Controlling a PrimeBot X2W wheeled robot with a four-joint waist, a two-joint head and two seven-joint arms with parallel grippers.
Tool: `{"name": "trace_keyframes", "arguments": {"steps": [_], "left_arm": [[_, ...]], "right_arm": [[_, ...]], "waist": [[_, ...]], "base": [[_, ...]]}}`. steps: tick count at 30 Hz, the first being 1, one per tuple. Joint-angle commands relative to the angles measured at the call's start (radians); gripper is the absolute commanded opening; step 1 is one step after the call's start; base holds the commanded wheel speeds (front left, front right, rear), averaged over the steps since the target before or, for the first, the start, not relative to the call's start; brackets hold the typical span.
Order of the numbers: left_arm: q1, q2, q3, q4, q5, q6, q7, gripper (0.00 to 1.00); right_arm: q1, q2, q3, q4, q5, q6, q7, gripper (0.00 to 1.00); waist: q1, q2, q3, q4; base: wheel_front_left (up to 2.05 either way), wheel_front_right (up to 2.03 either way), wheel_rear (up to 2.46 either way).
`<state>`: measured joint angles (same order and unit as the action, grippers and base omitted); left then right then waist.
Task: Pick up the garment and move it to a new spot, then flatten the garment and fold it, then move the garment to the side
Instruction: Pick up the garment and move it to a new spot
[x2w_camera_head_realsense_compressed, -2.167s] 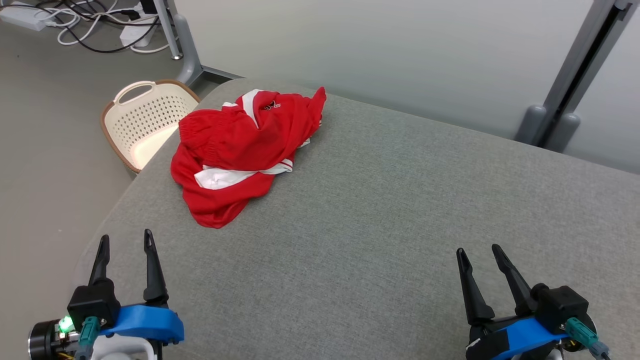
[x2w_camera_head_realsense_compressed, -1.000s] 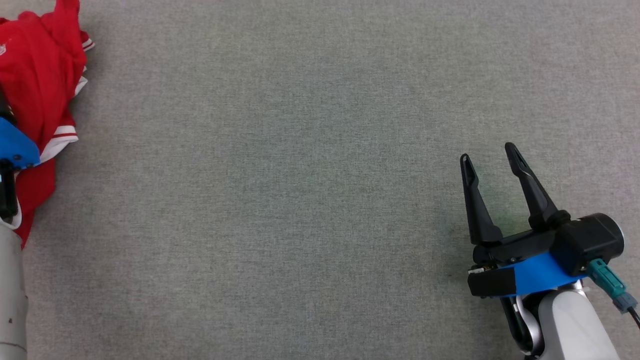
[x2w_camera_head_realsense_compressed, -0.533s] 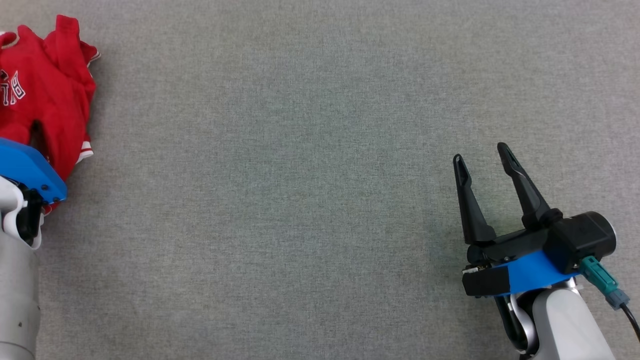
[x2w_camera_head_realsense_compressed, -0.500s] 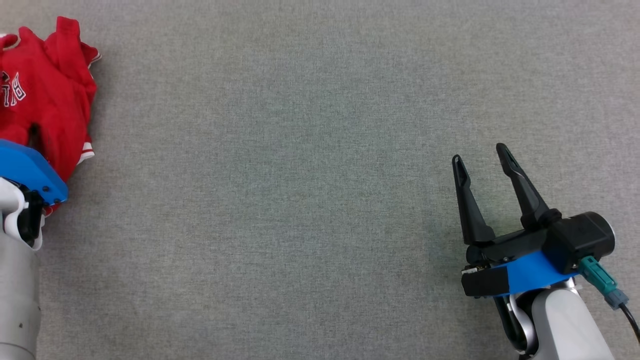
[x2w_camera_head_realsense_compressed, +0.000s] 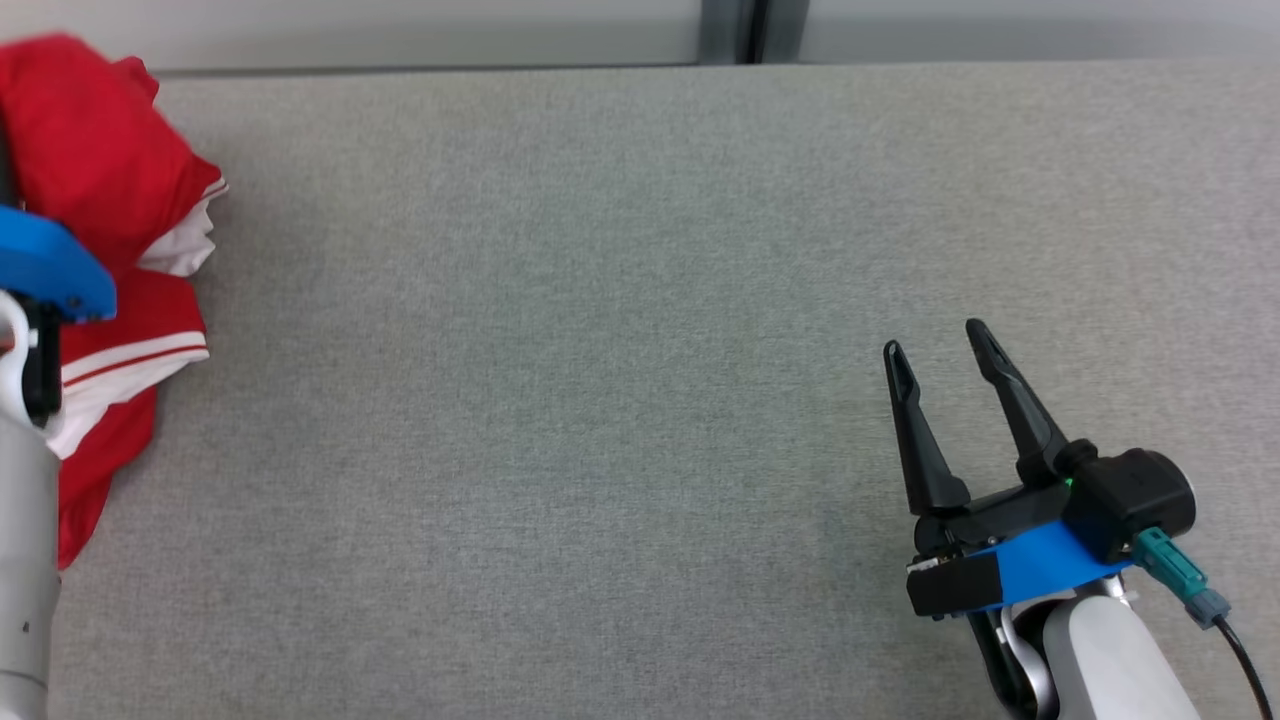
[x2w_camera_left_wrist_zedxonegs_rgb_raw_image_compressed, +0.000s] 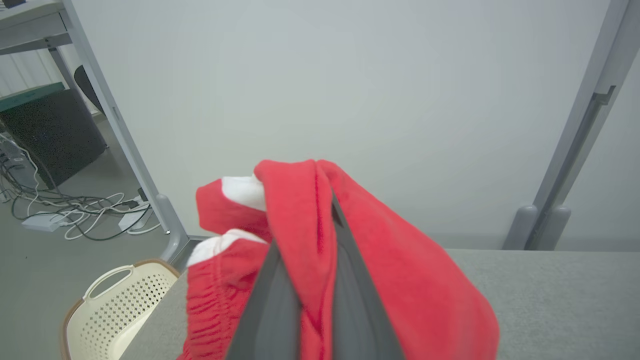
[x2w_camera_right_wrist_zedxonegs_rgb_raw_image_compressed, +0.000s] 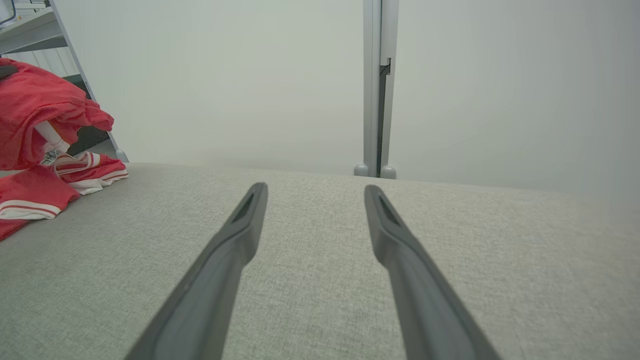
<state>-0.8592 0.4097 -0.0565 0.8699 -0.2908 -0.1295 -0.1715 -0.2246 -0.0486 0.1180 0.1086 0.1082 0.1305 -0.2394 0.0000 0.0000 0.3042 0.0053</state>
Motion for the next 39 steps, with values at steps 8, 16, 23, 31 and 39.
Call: {"name": "trace_keyframes", "arguments": {"steps": [8,16,23,31,39], "left_arm": [[-0.061,-0.002,-0.094,-0.258,-0.023,-0.001,-0.012,0.00],[-0.093,-0.041,-0.178,-0.500,-0.026,-0.001,0.059,0.00],[-0.053,-0.102,-0.281,-0.549,-0.038,-0.001,0.103,0.00],[0.103,-0.157,-0.370,-0.460,-0.068,0.001,0.063,0.00],[0.268,-0.222,-0.455,-0.328,-0.088,0.000,0.010,0.00]], "right_arm": [[0.028,-0.003,0.014,0.037,0.045,0.000,-0.020,1.00],[0.015,-0.003,0.033,0.055,0.087,0.000,-0.026,1.00],[-0.013,-0.003,0.058,0.045,0.139,0.000,-0.027,1.00],[-0.008,-0.003,0.053,0.038,0.147,0.000,-0.027,1.00],[0.015,-0.003,0.028,0.043,0.131,0.000,-0.027,1.00]], "waist": [[0.0000,0.0000,-0.075,-0.074],[0.0000,0.0000,-0.066,-0.186],[0.0000,0.0000,-0.039,-0.272],[0.0000,0.0000,-0.029,-0.309],[0.0000,0.0000,-0.029,-0.284]], "base": [[0.00,0.00,0.00],[0.00,0.00,0.00],[0.00,0.00,0.00],[0.00,0.00,0.00],[0.00,0.00,0.00]]}}
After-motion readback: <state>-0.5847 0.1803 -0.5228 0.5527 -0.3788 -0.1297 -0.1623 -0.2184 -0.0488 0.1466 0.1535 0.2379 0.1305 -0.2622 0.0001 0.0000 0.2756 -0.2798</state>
